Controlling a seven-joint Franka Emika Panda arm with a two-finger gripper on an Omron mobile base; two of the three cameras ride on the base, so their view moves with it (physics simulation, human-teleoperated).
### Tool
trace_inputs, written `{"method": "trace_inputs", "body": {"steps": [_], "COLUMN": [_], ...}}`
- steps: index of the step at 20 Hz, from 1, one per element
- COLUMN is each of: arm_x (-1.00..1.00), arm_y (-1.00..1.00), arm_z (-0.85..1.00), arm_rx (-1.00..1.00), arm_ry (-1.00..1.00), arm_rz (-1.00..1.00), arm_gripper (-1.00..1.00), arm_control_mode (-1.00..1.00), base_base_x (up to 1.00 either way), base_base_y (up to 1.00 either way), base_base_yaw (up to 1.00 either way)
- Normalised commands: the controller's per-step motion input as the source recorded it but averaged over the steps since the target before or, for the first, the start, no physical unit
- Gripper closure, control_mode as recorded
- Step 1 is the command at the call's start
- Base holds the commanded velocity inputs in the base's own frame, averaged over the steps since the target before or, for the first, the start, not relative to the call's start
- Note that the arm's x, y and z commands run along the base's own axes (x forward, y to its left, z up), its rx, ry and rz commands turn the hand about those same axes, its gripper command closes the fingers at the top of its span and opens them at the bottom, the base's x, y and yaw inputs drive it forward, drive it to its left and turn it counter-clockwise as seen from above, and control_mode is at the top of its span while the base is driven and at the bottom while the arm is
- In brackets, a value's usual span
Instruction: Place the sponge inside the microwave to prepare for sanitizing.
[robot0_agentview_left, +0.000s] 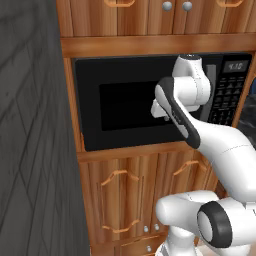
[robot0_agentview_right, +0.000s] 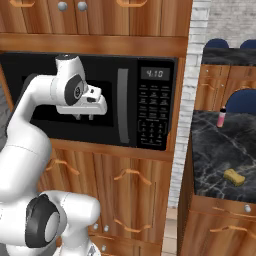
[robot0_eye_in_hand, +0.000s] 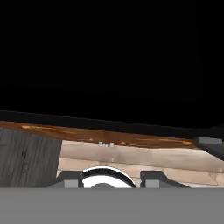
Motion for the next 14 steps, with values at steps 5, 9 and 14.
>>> {"method": "trace_inputs", "body": {"steps": [5, 9, 14], "arm_x": [-0.22, -0.28, -0.20], "arm_y": [-0.02, -0.32, -0.56], "arm_z": [0.03, 0.04, 0.02], "arm_rx": [0.00, 0.00, 0.00], "arm_ry": [-0.05, -0.08, -0.15], "arm_rz": [0.00, -0.04, -0.07], "arm_gripper": [-1.00, -1.00, -1.00], "arm_control_mode": [-1.00, -1.00, -1.00], "base_base_x": [0.00, 0.00, 0.00], "base_base_y": [0.00, 0.00, 0.00], "base_base_yaw": [0.00, 0.00, 0.00]}}
